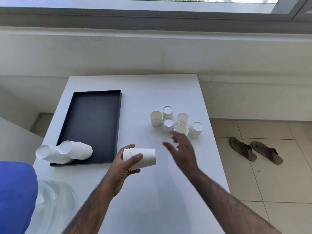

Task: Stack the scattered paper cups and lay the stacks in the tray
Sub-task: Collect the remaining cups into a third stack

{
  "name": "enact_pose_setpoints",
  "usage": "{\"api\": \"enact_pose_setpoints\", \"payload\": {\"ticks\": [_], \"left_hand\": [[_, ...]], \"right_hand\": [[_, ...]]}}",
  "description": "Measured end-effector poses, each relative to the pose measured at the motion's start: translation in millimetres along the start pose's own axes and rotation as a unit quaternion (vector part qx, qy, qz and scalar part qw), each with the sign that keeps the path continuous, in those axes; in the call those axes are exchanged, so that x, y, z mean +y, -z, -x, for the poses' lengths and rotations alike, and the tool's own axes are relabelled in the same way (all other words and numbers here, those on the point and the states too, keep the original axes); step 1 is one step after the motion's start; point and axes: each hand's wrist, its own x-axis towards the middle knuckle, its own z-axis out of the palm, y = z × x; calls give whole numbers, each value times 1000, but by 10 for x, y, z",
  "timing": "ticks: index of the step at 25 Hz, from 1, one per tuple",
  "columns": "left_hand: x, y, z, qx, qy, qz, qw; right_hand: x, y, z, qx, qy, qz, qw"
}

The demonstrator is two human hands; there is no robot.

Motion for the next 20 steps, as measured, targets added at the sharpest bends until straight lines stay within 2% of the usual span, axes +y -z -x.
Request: {"api": "enact_pose_setpoints", "payload": {"ticks": [1, 3, 4, 7, 9, 10, 12, 13, 14, 15, 17, 19, 20], "left_hand": [[-15, 38, -11, 2, 1, 4, 1000], [-26, 92, -28, 8, 0, 7, 1000], [-26, 110, -31, 10, 1, 6, 1000], [-27, 151, -48, 13, -1, 10, 1000], [-21, 159, -56, 11, -3, 16, 1000], [-8, 165, -60, 12, -5, 20, 1000], [33, 164, -70, 12, -8, 28, 999], [58, 158, -72, 10, -9, 31, 999], [75, 155, -75, 7, -9, 31, 999], [87, 152, -83, 5, -8, 31, 999], [110, 143, -87, 0, -8, 33, 999], [126, 111, -83, -5, -10, 34, 999], [132, 91, -81, -10, -10, 33, 999]], "right_hand": [[183, 8, -160, 15, -53, 92, 994], [506, 15, -432, -50, -151, 275, 948], [613, 17, -534, -79, -175, 320, 928], [781, 1, -703, -99, -172, 351, 915], [793, -11, -669, -74, -146, 313, 935], [760, -9, -610, -53, -138, 256, 955], [622, 21, -397, -12, -150, 72, 986], [508, 51, -260, -10, -179, -36, 983], [385, 85, -122, -25, -217, -150, 964], [311, 109, 3, -53, -257, -261, 929], [282, 138, 223, -112, -304, -456, 829], [268, 181, 357, -131, -311, -578, 743], [250, 205, 388, -134, -310, -611, 716]]}}
